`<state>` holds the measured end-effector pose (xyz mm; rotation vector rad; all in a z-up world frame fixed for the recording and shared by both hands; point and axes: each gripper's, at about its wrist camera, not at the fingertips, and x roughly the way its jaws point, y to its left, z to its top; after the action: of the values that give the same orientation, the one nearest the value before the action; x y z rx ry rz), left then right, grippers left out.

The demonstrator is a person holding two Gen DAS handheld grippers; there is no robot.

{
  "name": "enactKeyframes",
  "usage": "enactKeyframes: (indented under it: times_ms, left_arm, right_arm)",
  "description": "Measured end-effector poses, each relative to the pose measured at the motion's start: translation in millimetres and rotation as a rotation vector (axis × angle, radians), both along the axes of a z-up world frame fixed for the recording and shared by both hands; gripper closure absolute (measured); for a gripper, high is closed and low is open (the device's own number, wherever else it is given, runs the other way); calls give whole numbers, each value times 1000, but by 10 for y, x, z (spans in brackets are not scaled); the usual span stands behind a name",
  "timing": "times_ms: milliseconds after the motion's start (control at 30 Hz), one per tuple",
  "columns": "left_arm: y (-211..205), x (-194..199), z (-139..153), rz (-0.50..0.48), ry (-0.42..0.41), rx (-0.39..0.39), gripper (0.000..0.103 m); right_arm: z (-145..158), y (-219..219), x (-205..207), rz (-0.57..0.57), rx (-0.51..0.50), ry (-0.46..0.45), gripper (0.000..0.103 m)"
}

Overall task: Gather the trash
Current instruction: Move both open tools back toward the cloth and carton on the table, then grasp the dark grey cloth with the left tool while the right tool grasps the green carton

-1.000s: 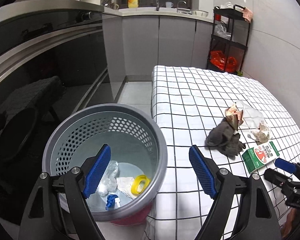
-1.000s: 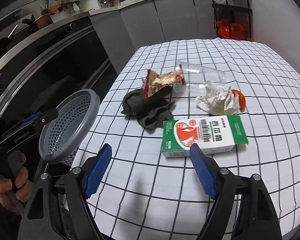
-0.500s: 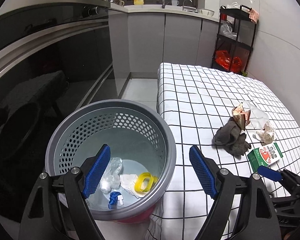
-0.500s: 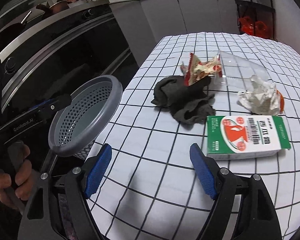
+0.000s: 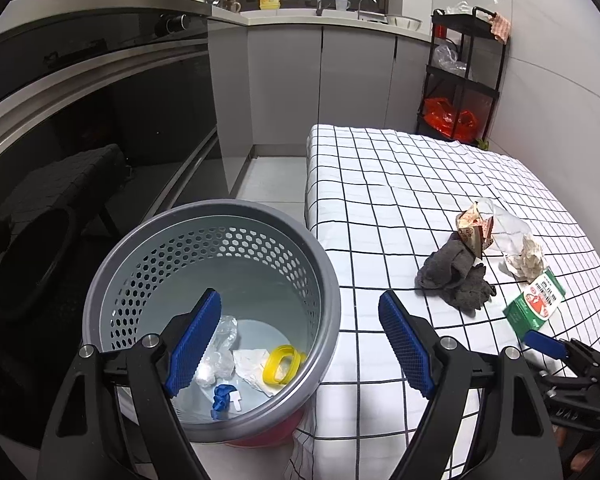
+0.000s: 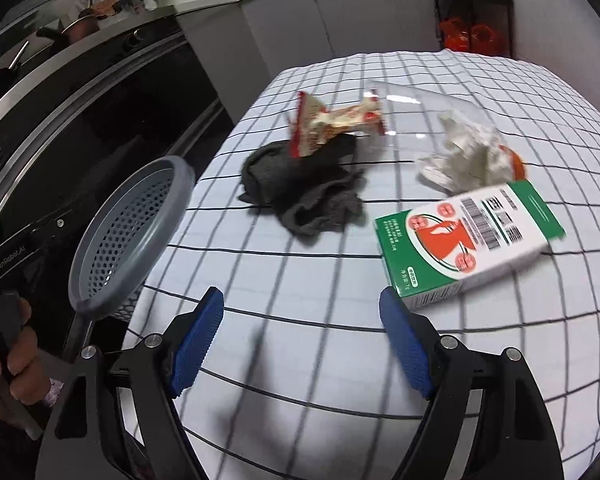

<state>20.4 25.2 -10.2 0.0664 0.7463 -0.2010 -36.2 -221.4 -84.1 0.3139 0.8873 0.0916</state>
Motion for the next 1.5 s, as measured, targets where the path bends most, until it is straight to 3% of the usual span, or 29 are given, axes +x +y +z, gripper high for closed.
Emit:
enactKeyframes:
  times_ms: [633, 1133, 1500]
  left_arm:
    - [-445, 21, -100, -72, 29, -19, 24]
    - [-1020, 204, -348, -144, 82, -58, 22]
    - [-1345, 481, -566, -150, 114, -2, 22]
  right_arm:
    - [-33, -1078, -412, -316, -14, 16, 26]
    - [6, -1118, -175, -401, -91, 25, 26]
    - [-38, -1146, 19, -428, -131, 94, 26]
